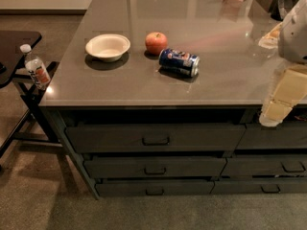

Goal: Open bottom drawer

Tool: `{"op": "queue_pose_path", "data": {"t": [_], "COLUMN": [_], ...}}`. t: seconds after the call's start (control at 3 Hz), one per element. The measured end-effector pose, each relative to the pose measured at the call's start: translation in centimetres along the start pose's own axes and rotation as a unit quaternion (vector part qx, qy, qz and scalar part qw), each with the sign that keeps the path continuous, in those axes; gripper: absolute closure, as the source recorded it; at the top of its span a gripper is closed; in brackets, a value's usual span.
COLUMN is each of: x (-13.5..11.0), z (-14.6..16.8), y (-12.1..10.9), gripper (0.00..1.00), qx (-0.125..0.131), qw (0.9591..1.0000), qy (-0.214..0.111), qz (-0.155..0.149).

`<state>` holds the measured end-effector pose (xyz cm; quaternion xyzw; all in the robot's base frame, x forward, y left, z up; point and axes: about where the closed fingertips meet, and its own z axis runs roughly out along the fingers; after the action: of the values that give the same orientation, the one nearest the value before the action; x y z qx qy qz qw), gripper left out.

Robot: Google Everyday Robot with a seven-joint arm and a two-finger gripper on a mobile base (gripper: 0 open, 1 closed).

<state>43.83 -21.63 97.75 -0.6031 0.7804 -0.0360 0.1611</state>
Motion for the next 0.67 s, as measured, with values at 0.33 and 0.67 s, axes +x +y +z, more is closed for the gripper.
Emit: {"op": "queue_pose_path", "data": {"t": [0.33, 0.67], "x": [0.0, 0.12], "z": [0.0, 0.59], "y": [0.0, 0.3], "gripper": [0.0, 0.0], "qx": [0.0, -0.003], "qw": [1.0, 1.0], "qy": [0.0, 0.0], "qz": [0.0, -0.001]}}
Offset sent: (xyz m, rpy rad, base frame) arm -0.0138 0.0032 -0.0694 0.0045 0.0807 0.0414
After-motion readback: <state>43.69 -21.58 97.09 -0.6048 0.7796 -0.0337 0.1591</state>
